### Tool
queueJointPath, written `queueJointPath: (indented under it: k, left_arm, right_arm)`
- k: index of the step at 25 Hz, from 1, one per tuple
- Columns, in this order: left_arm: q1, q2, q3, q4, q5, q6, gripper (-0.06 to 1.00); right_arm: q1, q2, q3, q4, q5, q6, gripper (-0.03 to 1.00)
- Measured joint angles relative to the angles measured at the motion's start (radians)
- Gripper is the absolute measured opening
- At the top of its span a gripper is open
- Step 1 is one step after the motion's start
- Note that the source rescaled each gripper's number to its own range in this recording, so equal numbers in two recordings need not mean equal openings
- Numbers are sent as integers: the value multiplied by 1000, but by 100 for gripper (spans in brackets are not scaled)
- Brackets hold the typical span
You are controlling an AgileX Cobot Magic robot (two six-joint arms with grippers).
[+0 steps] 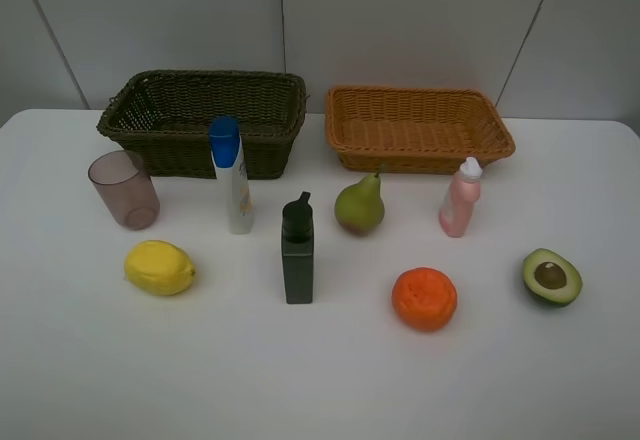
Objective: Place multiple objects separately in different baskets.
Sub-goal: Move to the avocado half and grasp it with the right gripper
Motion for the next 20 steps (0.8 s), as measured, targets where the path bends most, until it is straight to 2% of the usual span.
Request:
queueJointPath:
  k: [20]
  left_arm:
    - [0, 0, 0, 0, 0, 0, 89]
  right_arm:
    - [0, 0, 0, 7, 0, 0, 100]
